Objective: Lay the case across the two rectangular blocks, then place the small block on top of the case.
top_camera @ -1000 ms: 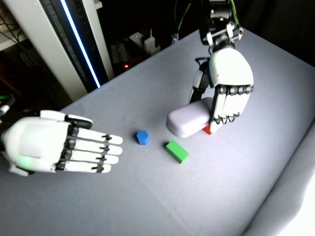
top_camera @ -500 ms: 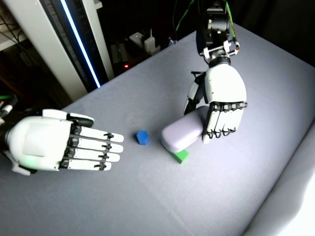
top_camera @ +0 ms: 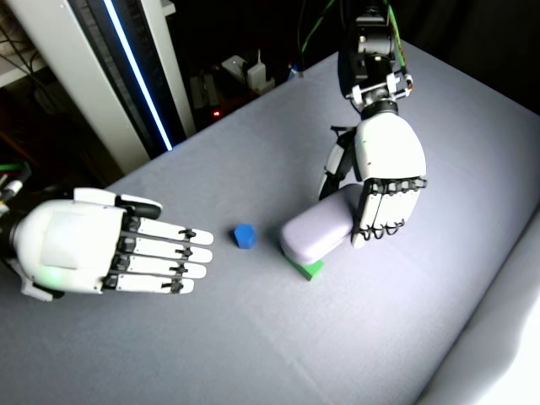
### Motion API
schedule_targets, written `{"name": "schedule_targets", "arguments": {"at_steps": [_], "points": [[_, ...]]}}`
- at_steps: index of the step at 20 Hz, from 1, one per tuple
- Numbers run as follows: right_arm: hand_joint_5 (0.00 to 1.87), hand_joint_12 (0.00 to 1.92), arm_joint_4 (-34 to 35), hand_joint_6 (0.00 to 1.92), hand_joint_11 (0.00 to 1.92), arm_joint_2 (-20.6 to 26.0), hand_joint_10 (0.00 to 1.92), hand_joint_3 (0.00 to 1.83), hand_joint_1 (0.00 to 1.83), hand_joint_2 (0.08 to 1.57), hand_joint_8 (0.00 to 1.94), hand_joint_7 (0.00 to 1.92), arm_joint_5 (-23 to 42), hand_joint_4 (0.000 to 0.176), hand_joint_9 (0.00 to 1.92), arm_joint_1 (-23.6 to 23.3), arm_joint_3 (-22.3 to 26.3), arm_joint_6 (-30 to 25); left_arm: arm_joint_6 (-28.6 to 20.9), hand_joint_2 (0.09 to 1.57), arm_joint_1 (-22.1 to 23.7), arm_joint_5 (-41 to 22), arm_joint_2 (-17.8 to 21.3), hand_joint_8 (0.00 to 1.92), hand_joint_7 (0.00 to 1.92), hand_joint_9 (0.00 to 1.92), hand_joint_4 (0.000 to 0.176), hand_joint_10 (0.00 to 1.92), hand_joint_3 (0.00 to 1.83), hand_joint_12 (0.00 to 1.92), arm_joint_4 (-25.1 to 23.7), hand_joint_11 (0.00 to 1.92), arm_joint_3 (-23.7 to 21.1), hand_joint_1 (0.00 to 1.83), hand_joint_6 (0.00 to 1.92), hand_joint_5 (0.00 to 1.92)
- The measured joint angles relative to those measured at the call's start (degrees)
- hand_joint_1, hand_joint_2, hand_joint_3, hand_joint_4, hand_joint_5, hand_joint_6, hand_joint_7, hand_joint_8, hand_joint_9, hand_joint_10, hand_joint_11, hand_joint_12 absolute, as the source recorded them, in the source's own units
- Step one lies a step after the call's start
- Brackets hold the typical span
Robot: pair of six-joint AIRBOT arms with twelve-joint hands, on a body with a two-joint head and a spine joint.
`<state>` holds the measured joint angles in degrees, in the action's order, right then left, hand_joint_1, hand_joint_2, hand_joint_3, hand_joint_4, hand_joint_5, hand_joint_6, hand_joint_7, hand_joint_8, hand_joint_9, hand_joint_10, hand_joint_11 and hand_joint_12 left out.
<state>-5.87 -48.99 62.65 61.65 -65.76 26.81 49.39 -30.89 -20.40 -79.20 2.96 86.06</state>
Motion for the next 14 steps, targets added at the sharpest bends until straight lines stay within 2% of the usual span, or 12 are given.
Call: {"name": "schedule_targets", "arguments": {"at_steps": [1, 2, 3, 4, 5, 6, 7, 9, 11, 12, 13, 14], "points": [[0.43, 0.97, 0.0, 0.01, 0.13, 0.02, 0.01, 0.0, 0.54, 1.3, 0.01, 0.38, -0.02, 0.0, 0.43, 0.0, 0.0, 0.0, 0.02, 1.12, -0.07, 0.31, 0.0, 1.18, 1.0, 1.02, 0.0, 0.96, 0.0, 1.41, 0.28, 0.93, 0.15, 1.26, 0.81, 0.94], [0.44, 0.96, 0.0, 0.0, 0.13, -0.02, 0.01, 0.0, 0.56, 1.3, 0.01, 0.39, 0.0, 0.0, 0.44, 0.0, -0.07, -0.02, 0.07, 1.12, -0.13, 0.46, 0.0, 1.03, 1.06, 1.15, 0.0, 0.47, 0.0, 1.2, 0.39, 0.9, 0.37, 1.25, 0.95, 0.89], [0.44, 0.96, -0.04, 0.0, 0.13, -0.04, 0.01, 0.0, 0.56, 1.3, 0.01, 0.39, -0.07, 0.0, 0.44, 0.0, -0.09, 0.0, 0.04, 1.12, -0.11, 0.44, 0.0, 1.03, 1.06, 1.15, 0.0, 0.47, 0.0, 1.2, 0.46, 0.9, 0.48, 1.25, 0.95, 0.89], [0.43, 0.96, -0.04, 0.0, 0.12, -0.04, 0.0, 0.0, 0.55, 1.3, 0.0, 0.38, -0.04, 0.0, 0.42, 0.0, -0.13, 0.0, 0.02, 1.12, -0.13, 0.31, 0.0, 1.02, 1.05, 1.13, 0.0, 0.3, 0.0, 1.12, 0.46, 0.85, 0.48, 1.24, 0.99, 0.88], [0.43, 0.96, -0.02, 0.0, 0.13, -0.02, 0.0, 0.0, 0.54, 1.3, 0.0, 0.38, -0.02, 0.0, 0.43, 0.0, -0.17, 0.0, 0.04, 1.02, -0.13, 0.35, -0.31, 0.17, 0.96, 1.11, 0.0, 0.18, 0.0, 1.19, 0.5, 0.8, 0.63, 1.01, 0.1, 0.86], [0.43, 0.96, 0.0, 0.0, 0.13, -0.04, 0.0, 0.0, 0.54, 1.3, 0.0, 0.38, -0.04, 0.0, 0.43, 0.0, -0.17, 0.0, 0.07, 1.02, -0.24, 0.39, -0.48, 0.17, 0.96, 1.11, 0.0, 0.18, 0.0, 1.19, 0.55, 0.8, 0.66, 1.01, 0.1, 0.86], [0.43, 0.95, -0.02, 0.0, 0.13, -0.04, 0.0, 0.0, 0.55, 1.3, 0.0, 0.37, -0.02, 0.0, 0.42, 0.0, -0.17, -0.02, 0.04, 1.0, -0.37, 0.37, -0.57, 0.07, 0.98, 1.14, 0.0, 0.19, 0.0, 1.29, 0.57, 0.82, 0.66, 1.0, 0.03, 0.87], [0.43, 0.94, 0.0, 0.0, 0.13, -0.07, 0.0, 0.0, 0.56, 1.3, 0.0, 0.38, -0.07, 0.0, 0.43, 0.0, -0.22, -0.02, 0.02, 0.96, -0.79, 0.48, -0.66, 0.01, 1.01, 1.05, 0.0, 0.48, 0.0, 1.41, 0.7, 0.82, 0.66, 0.96, 0.0, 0.86], [0.42, 0.92, 0.0, 0.0, 0.12, -0.09, 0.0, 0.0, 0.54, 1.3, 0.0, 0.36, -0.11, 0.0, 0.41, 0.0, -0.24, -0.02, -0.11, 0.96, -0.76, 0.48, -0.63, 0.0, 0.99, 1.01, 0.0, 0.53, 0.0, 1.41, 0.98, 0.82, 0.66, 0.91, 0.0, 0.85], [0.42, 0.92, -0.04, 0.0, 0.11, -0.09, 0.0, 0.0, 0.52, 1.3, 0.0, 0.35, -0.02, 0.0, 0.4, 0.0, -0.24, -0.02, -0.07, 0.94, -0.76, 0.24, -0.63, 0.0, 1.01, 0.92, 0.0, 0.9, 0.0, 1.58, 0.98, 0.83, 0.66, 0.93, 0.0, 0.83], [0.44, 0.93, -0.07, 0.01, 0.15, -0.09, 0.01, 0.0, 0.57, 1.3, 0.01, 0.37, -0.02, 0.0, 0.43, 0.0, -0.24, -0.02, -0.11, 0.93, -0.76, 0.24, -0.63, 0.0, 0.98, 0.84, 0.0, 0.93, 0.0, 1.59, 0.98, 0.76, 0.66, 0.93, 0.0, 0.8], [0.44, 0.93, -0.04, 0.01, 0.15, -0.09, 0.01, 0.0, 0.57, 1.3, 0.01, 0.37, -0.02, 0.0, 0.43, 0.0, -0.24, -0.02, -0.15, 0.93, -0.76, 0.26, -0.63, 0.0, 0.98, 0.84, 0.0, 0.93, 0.0, 1.59, 1.05, 0.76, 0.66, 0.93, 0.0, 0.8]]}}
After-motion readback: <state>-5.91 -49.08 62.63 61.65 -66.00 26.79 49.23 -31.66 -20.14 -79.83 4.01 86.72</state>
